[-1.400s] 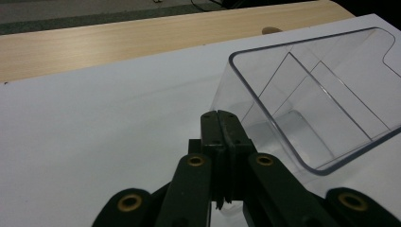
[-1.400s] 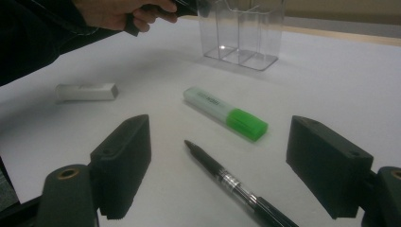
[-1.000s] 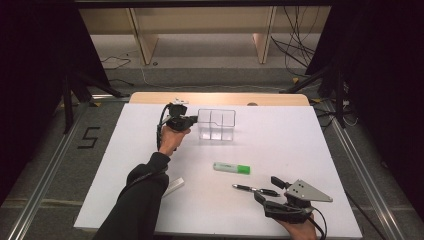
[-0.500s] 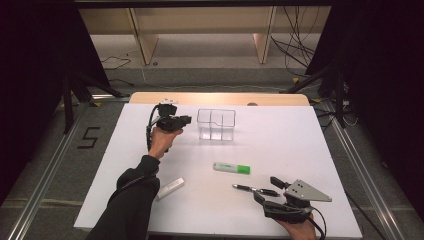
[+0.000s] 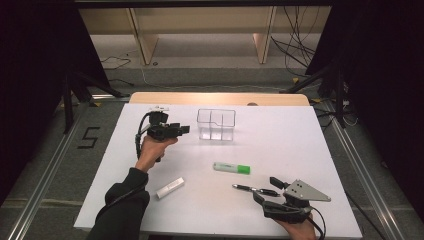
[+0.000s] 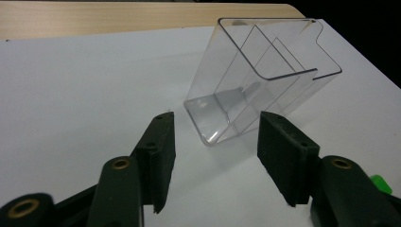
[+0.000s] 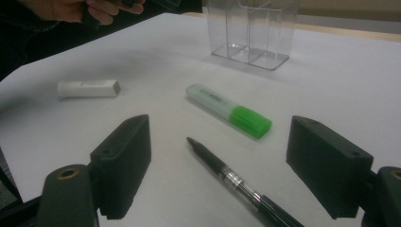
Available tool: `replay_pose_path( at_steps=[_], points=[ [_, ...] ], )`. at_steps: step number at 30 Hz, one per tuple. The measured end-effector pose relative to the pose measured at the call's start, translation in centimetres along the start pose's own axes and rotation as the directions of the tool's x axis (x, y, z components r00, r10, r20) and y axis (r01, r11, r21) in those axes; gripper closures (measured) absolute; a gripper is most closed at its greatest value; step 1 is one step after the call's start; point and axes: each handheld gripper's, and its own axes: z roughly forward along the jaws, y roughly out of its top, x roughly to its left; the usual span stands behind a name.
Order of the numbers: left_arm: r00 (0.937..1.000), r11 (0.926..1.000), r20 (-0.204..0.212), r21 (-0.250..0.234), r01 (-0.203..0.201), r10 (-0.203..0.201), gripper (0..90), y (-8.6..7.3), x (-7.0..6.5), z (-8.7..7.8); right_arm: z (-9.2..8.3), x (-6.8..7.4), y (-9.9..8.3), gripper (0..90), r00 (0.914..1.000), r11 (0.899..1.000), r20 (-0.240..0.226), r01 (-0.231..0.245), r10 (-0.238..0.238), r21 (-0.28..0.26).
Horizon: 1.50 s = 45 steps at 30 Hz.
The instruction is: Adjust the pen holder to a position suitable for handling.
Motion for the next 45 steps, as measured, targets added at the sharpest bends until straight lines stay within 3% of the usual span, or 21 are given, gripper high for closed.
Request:
replay_pose_path(
  at_steps=[7, 12, 14, 19, 33, 45],
  points=[
    [0.9998, 0.9998, 0.013, 0.005, -0.017, 0.017, 34.7, -1.1, -0.5, -0.6, 0.0, -0.1, -0.1, 23.7, 1.0, 1.0, -0.002, -0.002, 0.002, 0.003],
    [0.9963, 0.9982, 0.062, -0.005, -0.059, 0.059, 29.3, -2.6, -1.9, -1.3, 0.2, -0.3, -0.2, 23.7, 1.0, 1.0, -0.005, -0.002, 0.002, 0.009],
    [0.9952, 0.9971, 0.061, -0.004, -0.076, 0.076, 27.7, -2.8, -2.4, -1.4, 0.2, -0.3, -0.2, 23.6, 1.0, 1.0, -0.007, -0.002, 0.002, 0.012],
    [0.9941, 0.9951, 0.046, -0.016, -0.097, 0.098, 27.1, -3.4, -3.1, -1.8, 0.1, -0.4, -0.3, 23.6, 1.0, 1.0, -0.009, -0.001, 0.001, 0.013],
    [0.9888, 0.9928, 0.104, -0.064, -0.101, 0.107, 24.2, -6.1, -3.9, -4.3, 0.5, -0.3, -0.2, 23.6, 0.9997, 0.999, -0.021, 0.009, -0.008, 0.034],
    [0.98, 0.984, 0.13, -0.116, -0.136, 0.15, 19.9, -8.1, -4.9, -6.2, 0.8, -0.1, -0.3, 23.5, 0.9993, 0.998, -0.031, 0.022, -0.02, 0.058]
  ],
)
